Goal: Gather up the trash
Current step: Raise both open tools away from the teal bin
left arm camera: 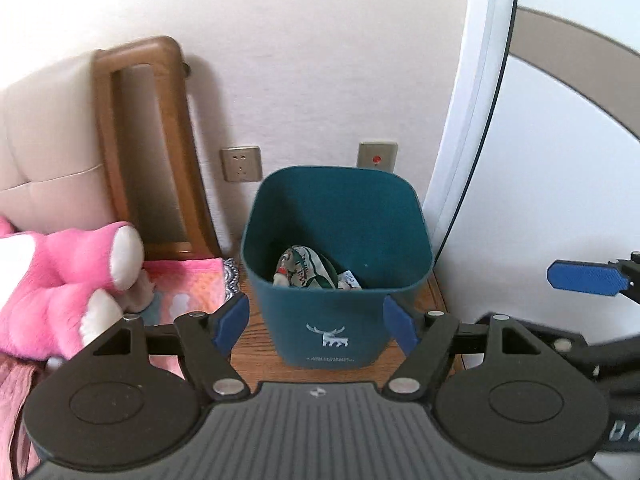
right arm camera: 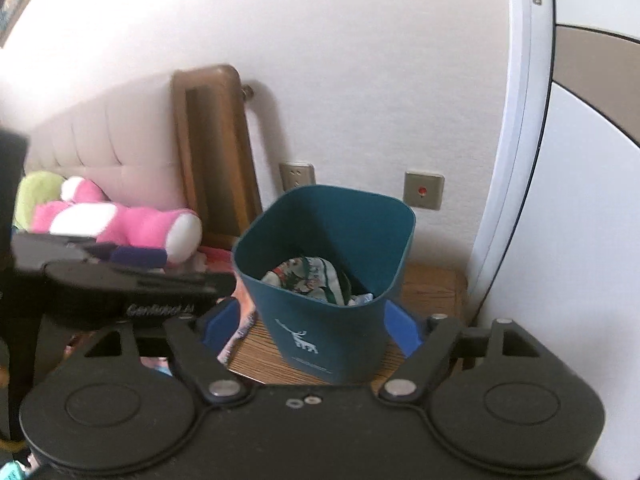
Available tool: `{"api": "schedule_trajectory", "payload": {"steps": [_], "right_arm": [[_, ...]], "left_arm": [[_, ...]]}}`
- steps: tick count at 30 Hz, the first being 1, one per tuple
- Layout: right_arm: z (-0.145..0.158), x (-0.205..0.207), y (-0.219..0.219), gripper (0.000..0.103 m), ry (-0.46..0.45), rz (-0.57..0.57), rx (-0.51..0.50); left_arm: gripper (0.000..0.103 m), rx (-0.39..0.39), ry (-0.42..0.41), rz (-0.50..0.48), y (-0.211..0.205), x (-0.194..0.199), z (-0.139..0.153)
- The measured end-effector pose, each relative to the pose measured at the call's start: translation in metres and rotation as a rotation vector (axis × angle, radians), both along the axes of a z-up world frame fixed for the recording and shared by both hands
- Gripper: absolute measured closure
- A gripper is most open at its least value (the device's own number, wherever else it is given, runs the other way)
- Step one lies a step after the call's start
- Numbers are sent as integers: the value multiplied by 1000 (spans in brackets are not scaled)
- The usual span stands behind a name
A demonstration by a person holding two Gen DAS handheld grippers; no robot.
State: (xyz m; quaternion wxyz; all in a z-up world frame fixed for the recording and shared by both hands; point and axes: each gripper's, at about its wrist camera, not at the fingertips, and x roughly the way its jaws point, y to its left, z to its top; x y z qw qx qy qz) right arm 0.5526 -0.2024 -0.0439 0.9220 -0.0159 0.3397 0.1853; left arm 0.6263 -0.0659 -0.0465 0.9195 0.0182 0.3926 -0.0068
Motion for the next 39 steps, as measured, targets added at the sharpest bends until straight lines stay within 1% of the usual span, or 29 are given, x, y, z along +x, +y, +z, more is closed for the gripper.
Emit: {"api": "schedule_trajectory", "payload": {"steps": [4, 6, 9, 12, 16, 19, 20, 21, 22, 25, 28, 33, 35, 37, 39], "right_arm": [[4, -18, -3, 14, -17, 28, 38], [4, -25, -2, 10, -22, 35, 48], [2, -37, 1, 7, -25, 24, 68], [-8, -47, 4, 4, -18, 6, 80], [-34, -61, 5, 2, -14, -27, 77], [-66, -70, 3, 1, 33, -54, 98], [-77, -74, 1, 1, 44, -61, 101], [-86, -78, -1, 1, 55, -67, 101], [-98, -81, -3, 0, 67, -75, 99], [-137, -85, -8, 0, 106, -81, 85], [-183, -88, -15, 0, 143, -98, 72], [-284, -93, -23, 0, 236, -86, 52], [-326, -92, -25, 0, 283, -81, 47], [-367, -90, -28, 1, 321, -81, 33], [-407, -85, -30, 1, 354, -76, 25]], "left_arm": [[25, -14, -29, 44, 6, -34, 9], [25, -27, -39, 58, 10, -48, 12], [24, -37, -41, 49, 16, -64, 11], [22, -43, -40, 18, 23, -77, 3], [21, -45, -29, -26, 33, -95, -19], [20, -83, -4, -60, 43, -104, -43], [14, -90, 5, -67, 46, -106, -54], [5, -95, 11, -73, 48, -107, -63], [1, -102, 16, -79, 50, -109, -73], [0, -131, 38, -85, 56, -113, -110], [0, -129, 90, -69, 59, -116, -161], [0, -133, 183, -3, 60, -123, -262], [0, -141, 215, -1, 59, -128, -303], [0, -103, 255, 15, 53, -136, -351], [0, -104, 302, 31, 52, -140, -395]]}}
